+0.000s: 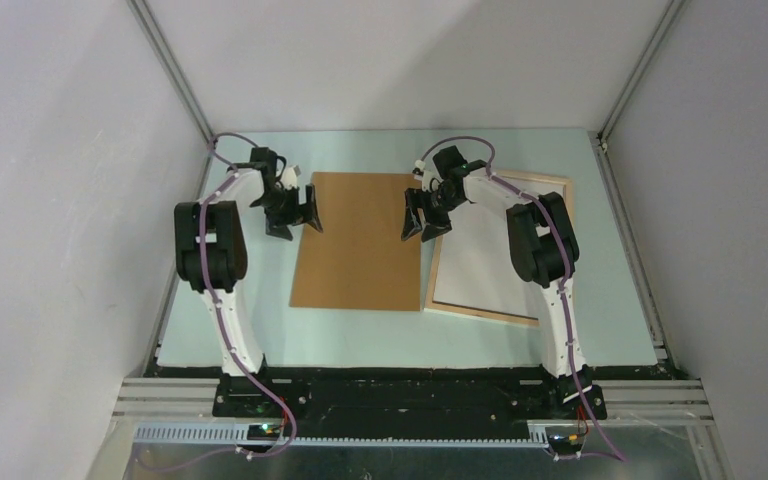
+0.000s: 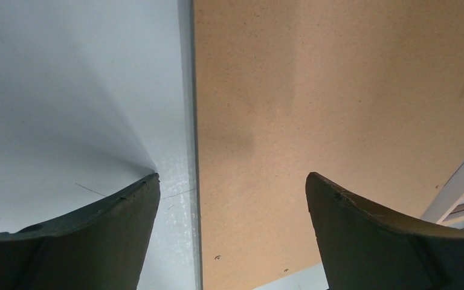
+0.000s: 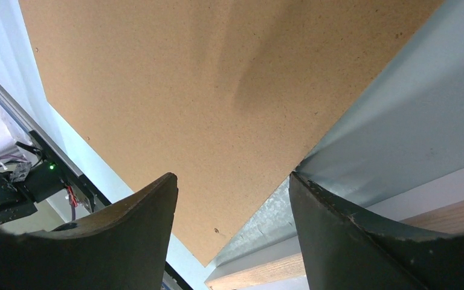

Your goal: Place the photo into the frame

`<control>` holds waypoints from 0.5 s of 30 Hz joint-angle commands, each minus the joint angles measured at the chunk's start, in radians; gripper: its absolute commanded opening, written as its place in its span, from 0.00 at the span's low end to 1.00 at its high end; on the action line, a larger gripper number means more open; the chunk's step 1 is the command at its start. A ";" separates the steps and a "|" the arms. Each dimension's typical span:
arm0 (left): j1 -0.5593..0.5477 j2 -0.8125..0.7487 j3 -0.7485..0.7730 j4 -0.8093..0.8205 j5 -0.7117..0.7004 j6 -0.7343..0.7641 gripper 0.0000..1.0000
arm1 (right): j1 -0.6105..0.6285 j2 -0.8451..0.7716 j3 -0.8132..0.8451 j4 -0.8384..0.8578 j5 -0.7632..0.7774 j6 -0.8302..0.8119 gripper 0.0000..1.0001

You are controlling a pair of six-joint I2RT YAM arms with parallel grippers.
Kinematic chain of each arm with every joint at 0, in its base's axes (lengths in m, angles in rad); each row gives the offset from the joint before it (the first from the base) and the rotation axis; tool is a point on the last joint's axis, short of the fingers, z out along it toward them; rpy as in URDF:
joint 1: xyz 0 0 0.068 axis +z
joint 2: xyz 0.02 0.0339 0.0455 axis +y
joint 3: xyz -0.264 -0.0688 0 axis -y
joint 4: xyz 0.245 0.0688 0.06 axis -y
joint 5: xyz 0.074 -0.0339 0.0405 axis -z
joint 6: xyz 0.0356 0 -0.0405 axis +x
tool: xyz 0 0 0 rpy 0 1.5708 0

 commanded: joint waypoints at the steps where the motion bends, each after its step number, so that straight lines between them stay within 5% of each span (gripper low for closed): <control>1: -0.037 -0.002 0.004 0.019 0.037 0.007 0.95 | 0.003 0.025 0.014 0.014 -0.018 0.006 0.72; 15: -0.093 -0.002 -0.089 0.044 0.234 0.021 0.88 | 0.012 0.011 -0.022 0.052 -0.092 0.001 0.71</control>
